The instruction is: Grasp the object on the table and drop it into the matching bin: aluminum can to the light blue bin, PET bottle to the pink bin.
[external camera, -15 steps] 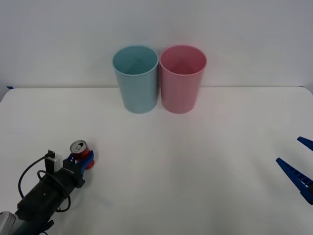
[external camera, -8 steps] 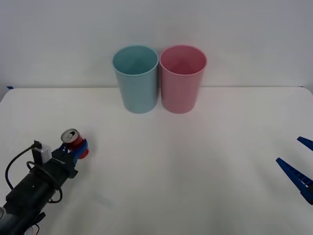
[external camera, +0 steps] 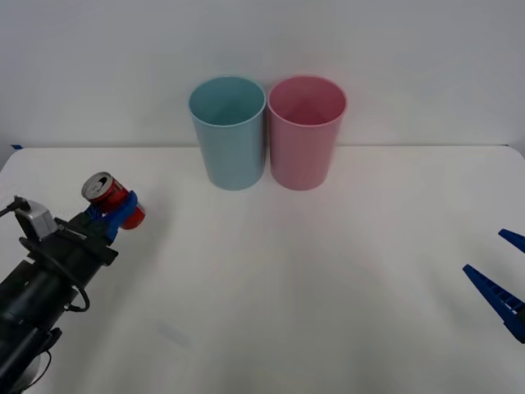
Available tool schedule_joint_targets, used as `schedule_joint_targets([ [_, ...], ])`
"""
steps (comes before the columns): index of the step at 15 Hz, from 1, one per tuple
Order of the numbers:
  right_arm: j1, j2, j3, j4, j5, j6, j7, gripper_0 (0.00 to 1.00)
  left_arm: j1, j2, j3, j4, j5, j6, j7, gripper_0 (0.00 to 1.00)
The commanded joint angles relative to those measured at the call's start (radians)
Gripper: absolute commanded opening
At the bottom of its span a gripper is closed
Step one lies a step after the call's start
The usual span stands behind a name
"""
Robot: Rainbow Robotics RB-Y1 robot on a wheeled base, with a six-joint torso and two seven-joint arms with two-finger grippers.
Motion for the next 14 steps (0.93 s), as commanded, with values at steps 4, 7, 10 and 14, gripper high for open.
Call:
schedule_joint_targets([
  [4, 0.000, 0.000, 0.000, 0.000, 0.000, 0.000, 0.000, 1.00, -0.009, 0.000, 0.031, -0.173, -0.123, 0.041, 0.238, 0.00],
  [7, 0.000, 0.000, 0.000, 0.000, 0.000, 0.000, 0.000, 1.00, -0.032, -0.001, 0.037, -0.223, -0.179, 0.061, 0.305, 0.00],
  [10, 0.000, 0.000, 0.000, 0.000, 0.000, 0.000, 0.000, 1.00, -0.101, -0.001, 0.028, -0.225, -0.237, 0.101, 0.325, 0.00],
  [14, 0.000, 0.000, 0.000, 0.000, 0.000, 0.000, 0.000, 1.00, -0.262, 0.002, -0.022, -0.167, -0.332, 0.126, 0.458, 0.01],
])
